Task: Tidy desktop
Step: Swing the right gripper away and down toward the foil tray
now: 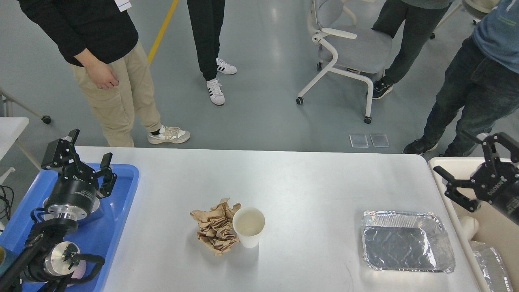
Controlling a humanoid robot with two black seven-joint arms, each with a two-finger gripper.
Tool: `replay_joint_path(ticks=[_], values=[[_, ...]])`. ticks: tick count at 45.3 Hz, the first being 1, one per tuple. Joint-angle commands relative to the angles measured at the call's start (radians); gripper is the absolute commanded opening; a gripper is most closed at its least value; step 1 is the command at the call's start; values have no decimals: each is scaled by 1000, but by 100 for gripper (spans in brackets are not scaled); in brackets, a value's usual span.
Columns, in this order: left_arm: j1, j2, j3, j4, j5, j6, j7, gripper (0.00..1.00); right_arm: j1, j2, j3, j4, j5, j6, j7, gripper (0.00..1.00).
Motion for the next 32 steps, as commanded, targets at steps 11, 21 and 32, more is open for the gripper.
replay_joint_path(ticks=[11,21,32], values=[[-29,0,12,2,0,-11,22,97,-170,-340,-6,143,-200,-66,-18,100],[-86,-5,39,73,0,-28,20,97,-190,-523,-52,138,-319,-72,-18,100],[-135,-11,96,151,0,-63,17,97,-185,-583,-60,132,-296,-249,-23,100]])
